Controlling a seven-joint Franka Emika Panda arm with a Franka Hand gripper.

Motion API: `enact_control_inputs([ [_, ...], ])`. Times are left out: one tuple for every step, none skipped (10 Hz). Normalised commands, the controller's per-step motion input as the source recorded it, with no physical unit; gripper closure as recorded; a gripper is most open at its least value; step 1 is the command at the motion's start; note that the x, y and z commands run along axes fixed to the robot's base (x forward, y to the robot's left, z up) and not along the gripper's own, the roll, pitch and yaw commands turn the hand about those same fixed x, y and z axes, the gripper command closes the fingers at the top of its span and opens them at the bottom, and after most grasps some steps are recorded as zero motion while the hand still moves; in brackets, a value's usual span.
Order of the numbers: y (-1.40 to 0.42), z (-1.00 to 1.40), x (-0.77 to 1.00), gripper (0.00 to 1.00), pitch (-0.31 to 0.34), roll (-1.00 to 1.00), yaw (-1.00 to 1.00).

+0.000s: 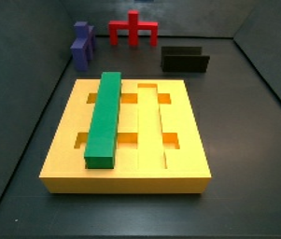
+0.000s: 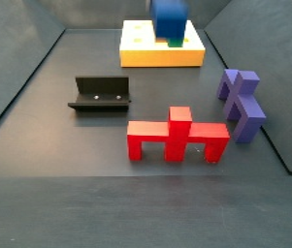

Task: Pick up the blue object. Move up. Move to above the board. Insert the blue object.
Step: Move to above the board.

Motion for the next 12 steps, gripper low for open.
enact_control_inputs([
  [0.00,1.40,0.00,1.00,0.057,0.00,0.00],
  [0.00,0.61,0.03,1.00,0.056,0.00,0.00],
  [0.00,0.28,0.05,1.00,0.058,0.00,0.00],
  [-1.40,0.23,-0.05,1.00,0.349,0.05,-0.24],
  [-1.40,0.22,-0.06,1.00,0.325,0.08,-0.19],
  [-1.40,0.23,-0.06,1.00,0.276,0.08,-0.12],
  [-1.40,0.23,-0.04,1.00,0.191,0.01,-0.06],
  [-1.40,0.23,-0.04,1.00,0.151,0.01,-0.03],
  [-1.40,0.24,-0.03,1.00,0.130,0.02,-0.01],
  [-1.40,0.24,0.00,1.00,0.123,-0.01,0.00],
  [-1.40,0.25,0.04,1.00,0.126,0.01,0.00],
  [-0.62,0.12,0.07,1.00,0.151,0.01,0.01],
])
